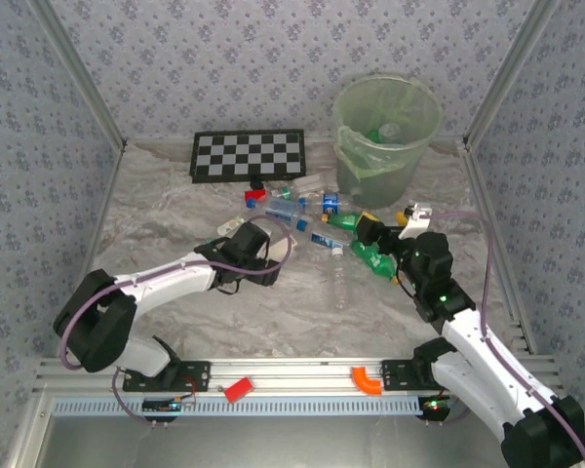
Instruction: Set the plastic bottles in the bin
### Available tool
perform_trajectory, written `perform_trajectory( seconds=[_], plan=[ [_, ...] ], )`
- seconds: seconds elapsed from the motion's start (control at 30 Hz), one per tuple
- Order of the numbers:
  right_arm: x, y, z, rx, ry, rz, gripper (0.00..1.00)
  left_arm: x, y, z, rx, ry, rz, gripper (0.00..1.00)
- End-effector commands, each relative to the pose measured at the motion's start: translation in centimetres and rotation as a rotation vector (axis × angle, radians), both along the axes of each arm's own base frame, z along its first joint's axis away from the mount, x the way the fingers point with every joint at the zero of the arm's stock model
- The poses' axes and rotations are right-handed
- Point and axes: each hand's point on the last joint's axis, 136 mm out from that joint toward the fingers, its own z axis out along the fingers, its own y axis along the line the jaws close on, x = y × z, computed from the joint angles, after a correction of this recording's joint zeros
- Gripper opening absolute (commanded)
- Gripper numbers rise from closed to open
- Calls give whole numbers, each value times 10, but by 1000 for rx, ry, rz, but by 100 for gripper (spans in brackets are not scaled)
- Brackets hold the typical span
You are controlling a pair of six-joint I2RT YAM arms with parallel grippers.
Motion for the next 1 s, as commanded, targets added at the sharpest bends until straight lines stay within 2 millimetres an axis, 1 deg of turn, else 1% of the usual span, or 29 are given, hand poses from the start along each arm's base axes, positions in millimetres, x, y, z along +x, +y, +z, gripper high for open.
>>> perform_trajectory(
  seconds=[0.0, 0.1, 0.23, 0.3, 0.37, 0.43, 0.53, 0.6, 0.67, 0.7, 0.8, 0.97],
  plan=[
    [0, 0, 5, 22, -19, 4, 99, 5, -5, 13, 22, -9, -67, 86],
    [0, 0, 6, 21, -20, 7, 99, 7, -11, 7, 28, 20, -96, 89],
    [-1, 0, 7, 21, -22, 8, 99, 4, -11, -13, 66, 70, -107, 90],
    [-1, 0, 7, 23, -23, 12, 99, 1, -10, -24, 85, 98, -115, 88],
    [-1, 0, 7, 26, -21, 13, 99, -3, -10, -31, 103, 114, -120, 85],
    [-1, 1, 6, 29, -17, 13, 100, -8, -10, -37, 115, 126, -129, 78],
    [1, -1, 6, 48, -7, -1, 99, -11, -12, -38, 116, 128, -131, 70],
    [1, 2, 7, 47, -1, 22, 99, -13, -12, -36, 107, 120, -130, 67],
    [2, 7, 7, 61, 17, 47, 100, -15, -13, -30, 84, 104, -124, 61],
    [2, 12, 5, 74, 35, 73, 99, -16, -14, -26, 69, 93, -124, 59],
    [5, 21, 9, 138, 61, 137, 100, -19, -18, -11, 13, 51, -120, 57],
    [7, 46, 32, 238, 84, 286, 100, -28, -24, 18, -64, -32, -134, 54]
  ],
)
